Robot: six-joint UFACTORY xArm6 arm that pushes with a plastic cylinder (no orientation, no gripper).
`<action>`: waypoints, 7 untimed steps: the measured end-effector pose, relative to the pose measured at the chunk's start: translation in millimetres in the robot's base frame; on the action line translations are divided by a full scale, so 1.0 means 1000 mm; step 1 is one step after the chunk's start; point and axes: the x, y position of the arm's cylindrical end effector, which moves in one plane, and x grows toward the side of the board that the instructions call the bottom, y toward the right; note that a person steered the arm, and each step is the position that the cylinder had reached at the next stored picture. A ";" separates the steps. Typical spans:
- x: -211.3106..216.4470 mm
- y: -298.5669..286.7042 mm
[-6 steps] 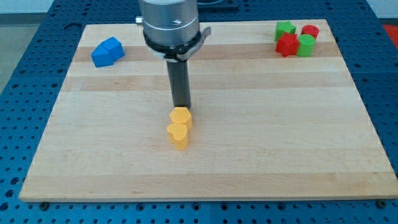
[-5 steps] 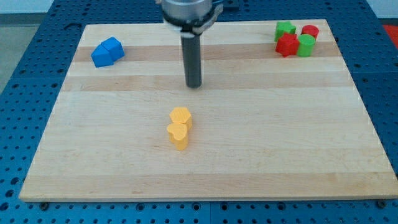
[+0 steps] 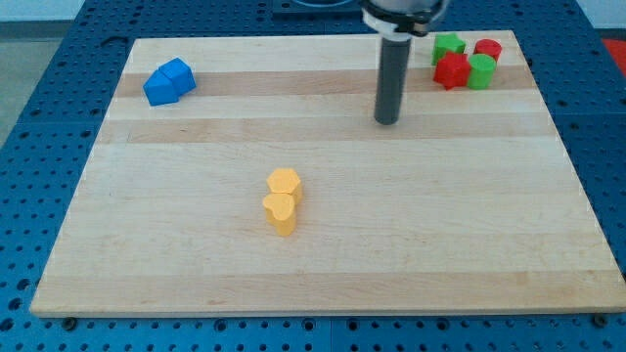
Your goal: Nudge red circle a bit up
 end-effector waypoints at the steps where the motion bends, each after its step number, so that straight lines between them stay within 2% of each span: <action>1: 0.000 0.016; 3: -0.001 0.081; 7: -0.004 0.096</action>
